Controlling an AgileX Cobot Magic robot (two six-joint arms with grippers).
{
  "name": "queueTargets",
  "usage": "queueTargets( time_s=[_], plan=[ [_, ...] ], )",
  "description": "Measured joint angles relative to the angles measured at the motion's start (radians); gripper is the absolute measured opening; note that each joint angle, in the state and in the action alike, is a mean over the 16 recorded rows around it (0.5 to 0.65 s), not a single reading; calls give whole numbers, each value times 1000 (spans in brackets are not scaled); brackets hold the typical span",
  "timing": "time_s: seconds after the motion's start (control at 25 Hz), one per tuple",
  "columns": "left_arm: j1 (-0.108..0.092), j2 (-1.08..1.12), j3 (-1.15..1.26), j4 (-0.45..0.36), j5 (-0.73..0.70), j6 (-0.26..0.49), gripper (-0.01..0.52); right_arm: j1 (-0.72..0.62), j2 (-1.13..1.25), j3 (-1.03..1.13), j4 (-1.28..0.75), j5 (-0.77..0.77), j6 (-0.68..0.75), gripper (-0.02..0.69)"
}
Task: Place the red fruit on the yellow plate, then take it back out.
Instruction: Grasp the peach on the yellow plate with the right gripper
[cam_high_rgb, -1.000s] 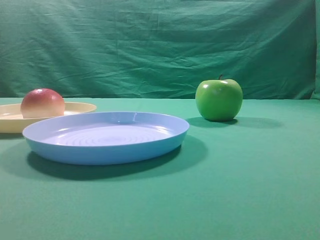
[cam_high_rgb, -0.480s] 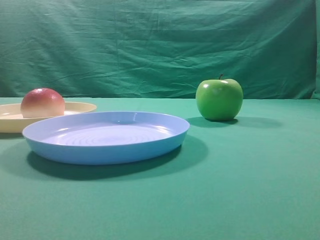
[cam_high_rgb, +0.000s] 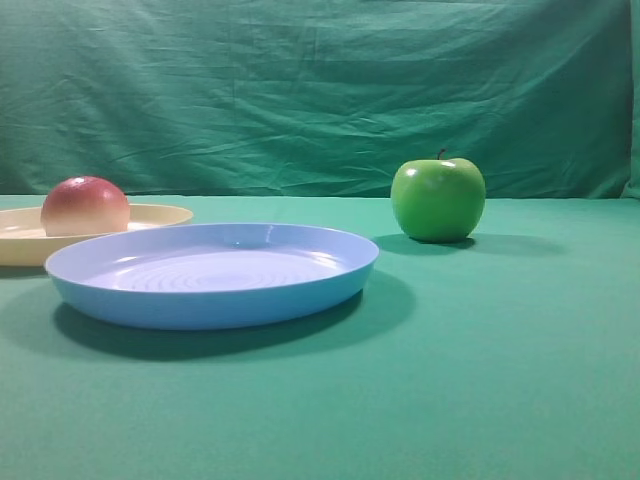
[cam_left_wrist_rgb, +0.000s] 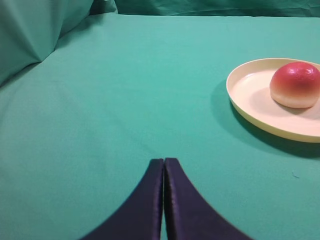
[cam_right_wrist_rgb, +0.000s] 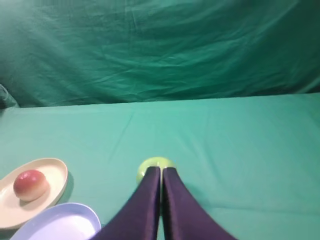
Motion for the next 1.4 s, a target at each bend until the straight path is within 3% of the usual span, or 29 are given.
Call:
queueTargets(
  time_s=[0.28,0.68,0.88,1.08,1.4],
  plan=[
    [0,0,0,0,0,0,0,0,122,-107,178,54,-155,0],
    [0,0,0,0,0,0,0,26,318,-129,631,178,-600,0],
    [0,0,0,0,0,0,0,76,447,-173,731,218,-740,0],
    [0,0,0,0,0,0,0,169,580,-268,650,211,-721,0],
    [0,0,0,0,0,0,0,364,816,-488,294,174,-472,0]
  ],
)
